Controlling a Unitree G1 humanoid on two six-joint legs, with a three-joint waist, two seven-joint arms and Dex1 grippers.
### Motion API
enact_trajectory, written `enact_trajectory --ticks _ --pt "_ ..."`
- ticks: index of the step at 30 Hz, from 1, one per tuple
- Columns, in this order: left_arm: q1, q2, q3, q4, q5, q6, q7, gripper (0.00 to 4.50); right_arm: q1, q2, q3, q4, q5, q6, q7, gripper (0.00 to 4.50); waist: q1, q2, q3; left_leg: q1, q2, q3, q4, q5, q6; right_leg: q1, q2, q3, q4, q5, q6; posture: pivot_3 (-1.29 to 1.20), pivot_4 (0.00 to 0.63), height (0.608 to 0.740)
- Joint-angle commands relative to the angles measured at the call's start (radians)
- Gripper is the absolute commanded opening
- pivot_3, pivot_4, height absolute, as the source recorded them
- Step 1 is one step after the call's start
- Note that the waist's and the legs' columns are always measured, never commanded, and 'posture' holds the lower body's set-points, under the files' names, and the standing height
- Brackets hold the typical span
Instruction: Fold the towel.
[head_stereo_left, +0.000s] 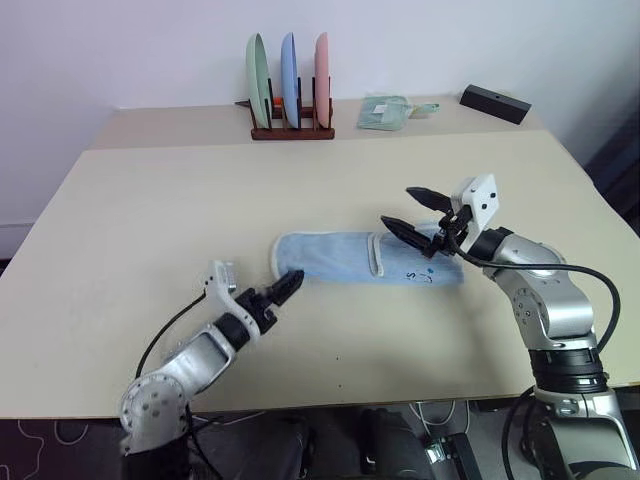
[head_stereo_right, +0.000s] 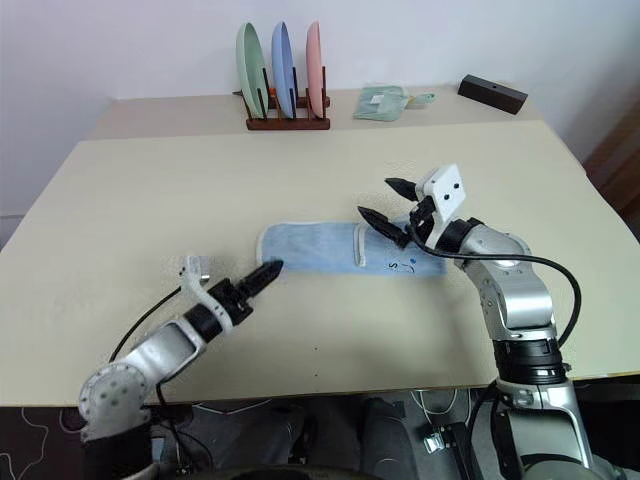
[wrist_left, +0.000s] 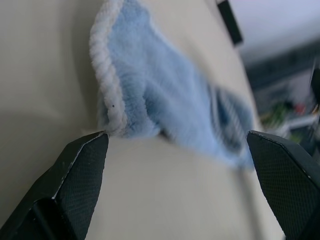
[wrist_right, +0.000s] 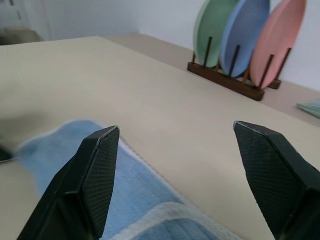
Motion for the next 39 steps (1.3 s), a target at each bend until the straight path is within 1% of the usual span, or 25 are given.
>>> enact_trajectory --ticks 1,4,7,8,10,13,16,17,21,24,28,31,33,34,36,38,39 --pt "-0.049 -0.021 0.001 0.077 -0.056 -0.008 0.108 4.50 0.004 -0.002 0.012 -0.049 -0.006 -0.020 0.004 3.83 -0.001 0.000 0.000 0.000 0.000 0.000 0.000 0.000 0.000 0.000 0.000 0.000 0.000 0.000 0.000 0.00 0.150 0.740" --pt "-0.083 -0.025 -0.002 0.128 -0.065 -0.019 0.148 4.50 0.010 0.001 0.023 -0.051 -0.015 -0.026 0.000 3.83 0.000 0.000 0.000 0.000 0.000 0.000 0.000 0.000 0.000 0.000 0.000 0.000 0.000 0.000 0.000 0.00 0.150 0.740" --pt "-0.154 -0.081 0.040 0.240 -0.113 -0.084 0.241 4.50 0.011 0.003 0.030 -0.071 -0.023 -0.023 -0.015 3.83 0.006 0.000 0.000 0.001 0.000 0.000 0.001 0.000 0.000 0.001 0.000 0.000 0.000 0.000 0.000 0.00 0.150 0.740" --pt "-0.161 -0.090 0.046 0.250 -0.114 -0.101 0.260 4.25 0.014 0.002 0.029 -0.078 -0.024 -0.019 -0.022 3.87 0.007 0.000 0.000 0.001 0.000 0.000 0.001 0.000 0.000 0.001 0.000 0.000 0.000 0.000 0.000 0.00 0.150 0.740" --pt "-0.166 -0.097 0.050 0.251 -0.117 -0.121 0.275 3.62 0.019 -0.001 0.027 -0.085 -0.025 -0.013 -0.027 3.89 0.005 0.000 0.000 0.001 0.000 0.000 0.001 0.000 0.000 0.001 0.000 0.000 0.000 0.000 0.000 0.00 0.150 0.740" --pt "-0.180 -0.108 0.071 0.261 -0.129 -0.176 0.281 2.10 0.041 -0.007 0.035 -0.107 -0.032 -0.009 -0.030 3.89 0.003 0.000 0.000 0.001 0.000 0.000 0.000 0.000 0.000 0.001 0.000 0.000 0.000 0.000 0.000 0.00 0.150 0.740" --pt "-0.191 -0.104 0.075 0.269 -0.134 -0.201 0.286 0.47 0.054 -0.006 0.037 -0.121 -0.035 -0.006 -0.034 3.89 0.000 0.000 0.000 0.000 0.000 0.000 0.000 0.000 0.000 0.000 0.000 0.000 0.000 0.000 0.000 0.00 0.150 0.740" --pt "-0.193 -0.102 0.074 0.271 -0.136 -0.206 0.288 0.06 0.055 -0.006 0.037 -0.123 -0.035 -0.004 -0.035 3.89 0.001 0.000 0.000 0.000 0.000 0.000 0.000 0.000 0.000 0.000 0.000 0.000 0.000 0.000 0.000 0.00 0.150 0.740" --pt "-0.190 -0.068 0.065 0.250 -0.111 -0.221 0.279 0.06 0.056 -0.012 0.041 -0.118 -0.040 -0.011 -0.032 3.89 0.000 0.000 0.000 0.000 0.000 0.000 0.000 0.000 0.000 0.000 0.000 0.000 0.000 0.000 0.000 0.00 0.150 0.740" --pt "-0.172 0.001 0.076 0.195 -0.077 -0.235 0.246 0.06 0.057 -0.020 0.036 -0.104 -0.042 -0.023 -0.025 3.89 -0.004 0.000 0.000 0.000 0.000 0.000 0.000 0.000 0.000 0.000 0.000 0.000 0.000 0.000 0.000 0.00 0.150 0.740" --pt "-0.134 0.061 0.125 0.128 -0.144 -0.247 0.270 0.06 0.065 -0.024 0.029 -0.089 -0.046 -0.041 -0.017 3.89 -0.001 0.000 0.000 0.000 0.000 0.000 -0.001 0.000 -0.001 -0.001 0.001 0.000 0.000 0.000 0.000 0.00 0.150 0.740" --pt "-0.103 0.109 0.136 0.088 -0.153 -0.248 0.267 0.06 0.073 -0.020 0.035 -0.078 -0.052 -0.057 -0.015 3.89 0.001 -0.001 0.000 0.000 0.000 0.000 0.000 0.000 -0.001 -0.001 0.000 0.000 0.000 0.000 0.000 0.00 0.150 0.740" --pt "-0.088 0.163 0.130 0.068 -0.118 -0.245 0.234 0.06 0.075 -0.017 0.040 -0.072 -0.054 -0.065 -0.015 3.89 0.000 -0.001 0.000 0.000 0.000 0.000 0.000 0.000 -0.001 -0.001 0.001 0.000 0.000 0.000 0.000 0.00 0.150 0.740" --pt "-0.080 0.234 0.099 0.046 -0.047 -0.233 0.178 0.06 0.075 -0.014 0.044 -0.071 -0.053 -0.067 -0.014 3.89 -0.001 -0.001 0.000 0.000 0.000 0.000 0.000 0.000 -0.001 -0.001 0.001 0.000 0.000 0.000 0.000 0.00 0.150 0.740" --pt "-0.076 0.342 0.044 0.021 0.064 -0.223 0.096 0.06 0.073 -0.008 0.051 -0.067 -0.054 -0.070 -0.013 3.89 -0.002 -0.001 0.000 0.000 0.000 0.000 -0.001 0.000 -0.001 -0.001 0.001 0.000 0.000 0.000 0.000 0.00 0.150 0.740" --pt "-0.099 0.442 -0.016 0.023 0.141 -0.194 0.033 0.06 0.065 -0.002 0.060 -0.056 -0.061 -0.077 -0.011 3.89 -0.002 -0.001 0.000 0.000 0.000 0.000 -0.002 0.000 -0.001 -0.001 0.001 0.001 0.000 0.000 0.000 0.00 0.150 0.740" --pt "-0.106 0.475 -0.037 0.028 0.173 -0.185 0.008 0.06 0.062 0.002 0.064 -0.051 -0.064 -0.080 -0.010 3.89 0.000 -0.001 0.000 0.000 0.000 0.000 -0.002 0.000 -0.001 -0.001 0.001 0.001 0.000 0.000 0.000 0.00 0.150 0.740"
